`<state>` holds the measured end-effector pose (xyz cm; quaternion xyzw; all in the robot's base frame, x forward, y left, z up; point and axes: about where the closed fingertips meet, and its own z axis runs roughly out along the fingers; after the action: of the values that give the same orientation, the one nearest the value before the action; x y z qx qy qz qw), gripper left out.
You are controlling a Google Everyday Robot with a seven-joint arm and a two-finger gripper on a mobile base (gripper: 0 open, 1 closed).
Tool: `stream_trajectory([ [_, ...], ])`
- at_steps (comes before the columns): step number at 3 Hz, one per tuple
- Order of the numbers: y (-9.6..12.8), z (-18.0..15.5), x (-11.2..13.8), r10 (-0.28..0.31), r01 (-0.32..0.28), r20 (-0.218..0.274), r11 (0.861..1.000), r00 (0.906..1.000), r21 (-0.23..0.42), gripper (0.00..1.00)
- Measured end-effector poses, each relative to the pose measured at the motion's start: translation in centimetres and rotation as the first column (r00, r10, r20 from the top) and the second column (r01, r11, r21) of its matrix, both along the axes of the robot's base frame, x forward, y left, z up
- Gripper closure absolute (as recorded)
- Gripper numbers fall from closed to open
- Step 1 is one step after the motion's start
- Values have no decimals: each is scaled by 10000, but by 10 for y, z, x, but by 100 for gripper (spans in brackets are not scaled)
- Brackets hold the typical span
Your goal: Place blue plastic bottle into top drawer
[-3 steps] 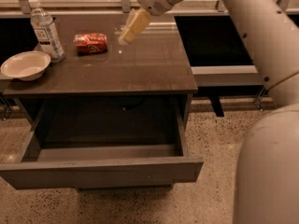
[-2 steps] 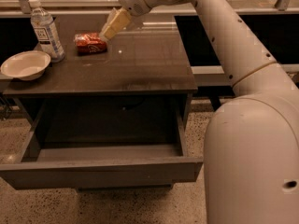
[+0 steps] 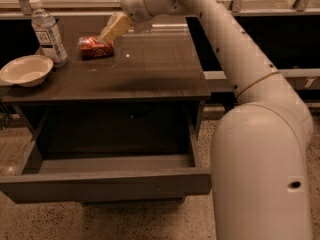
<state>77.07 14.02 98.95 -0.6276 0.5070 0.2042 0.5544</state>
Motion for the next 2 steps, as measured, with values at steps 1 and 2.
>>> stream_trajectory([
  [1, 51, -11, 37, -59, 114, -244, 9723, 9997, 2335, 0],
  [2, 87, -14, 57, -101, 284, -577, 9452, 9983, 3253, 0],
])
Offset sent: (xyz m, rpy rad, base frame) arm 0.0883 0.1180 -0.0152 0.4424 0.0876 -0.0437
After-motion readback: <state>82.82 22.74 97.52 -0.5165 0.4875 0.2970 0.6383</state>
